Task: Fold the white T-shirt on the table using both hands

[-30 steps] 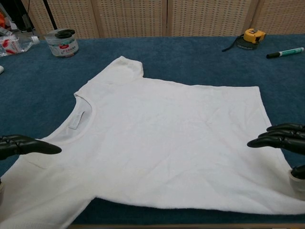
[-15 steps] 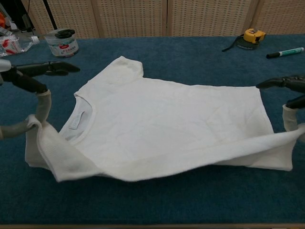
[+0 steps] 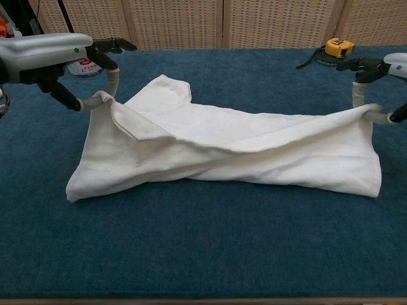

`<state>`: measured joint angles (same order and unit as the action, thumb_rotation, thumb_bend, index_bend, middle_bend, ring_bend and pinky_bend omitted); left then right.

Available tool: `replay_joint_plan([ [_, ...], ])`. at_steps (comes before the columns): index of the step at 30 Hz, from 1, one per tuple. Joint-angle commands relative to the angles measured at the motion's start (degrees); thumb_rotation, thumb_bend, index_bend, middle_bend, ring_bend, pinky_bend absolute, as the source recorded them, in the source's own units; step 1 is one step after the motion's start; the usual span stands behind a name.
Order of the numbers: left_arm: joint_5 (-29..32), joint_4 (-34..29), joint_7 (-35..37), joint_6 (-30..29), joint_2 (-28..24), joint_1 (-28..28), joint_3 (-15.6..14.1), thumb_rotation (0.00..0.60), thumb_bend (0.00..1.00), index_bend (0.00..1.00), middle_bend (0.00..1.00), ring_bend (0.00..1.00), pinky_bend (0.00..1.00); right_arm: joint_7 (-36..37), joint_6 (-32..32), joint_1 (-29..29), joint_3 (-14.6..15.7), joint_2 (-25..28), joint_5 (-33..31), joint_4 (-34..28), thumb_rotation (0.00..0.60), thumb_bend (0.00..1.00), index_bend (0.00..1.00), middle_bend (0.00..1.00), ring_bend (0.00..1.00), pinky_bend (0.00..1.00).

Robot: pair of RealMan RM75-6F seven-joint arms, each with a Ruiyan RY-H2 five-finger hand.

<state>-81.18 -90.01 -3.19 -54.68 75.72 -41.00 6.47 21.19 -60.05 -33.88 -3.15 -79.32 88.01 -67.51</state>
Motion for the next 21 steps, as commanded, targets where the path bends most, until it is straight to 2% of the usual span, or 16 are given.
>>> replay_joint_plan([
  [1,4.8,4.5,-3.3,4.3,3.6,-3.7,2.9,0.600,0.61,0.71,0.00,0.00,0.00,1.0,5.6,-3.5,-2.1,-3.6,-2.9,6.1,0.600,0.67,0.68,0.07,0.00,0.00],
  [11,11.6,10.3,-8.5,8.7,7.7,-8.0,5.0,0.600,0.61,0.71,0.00,0.00,0.00,3.7,12.2,-7.4,-3.6,-8.5,-5.6,16.2,0.600,0.67,0.66,0.06,0.00,0.00],
  [13,12.6,11.2,-8.7,9.0,8.7,-8.6,5.3,0.600,0.61,0.71,0.00,0.00,0.00,4.0,12.9,-7.6,-3.9,-9.4,-6.3,17.8,0.600,0.59,0.50,0.04,0.00,0.00],
  [15,12.9,12.2,-9.1,8.9,9.4,-9.0,5.4,0.600,0.61,0.71,0.00,0.00,0.00,4.2,12.9,-7.6,-3.8,-9.2,-6.3,17.8,0.600,0.37,0.20,0.01,0.00,0.00],
  [17,13.3,13.3,-9.3,9.0,10.2,-9.6,5.7,0.600,0.61,0.71,0.00,0.00,0.00,4.4,12.2,-7.1,-3.7,-8.1,-6.3,16.6,0.600,0.19,0.02,0.00,0.00,0.00],
  [18,13.3,13.8,-9.3,9.0,10.5,-9.8,5.8,0.600,0.61,0.71,0.00,0.00,0.00,4.4,11.7,-6.7,-3.8,-7.4,-6.5,15.6,0.600,0.14,0.00,0.00,0.00,0.00],
  [21,13.4,15.5,-9.2,9.2,11.5,-10.6,6.0,0.600,0.61,0.71,0.00,0.00,0.00,3.9,9.9,-5.2,-4.1,-4.8,-7.0,11.7,0.600,0.11,0.00,0.00,0.00,0.00],
])
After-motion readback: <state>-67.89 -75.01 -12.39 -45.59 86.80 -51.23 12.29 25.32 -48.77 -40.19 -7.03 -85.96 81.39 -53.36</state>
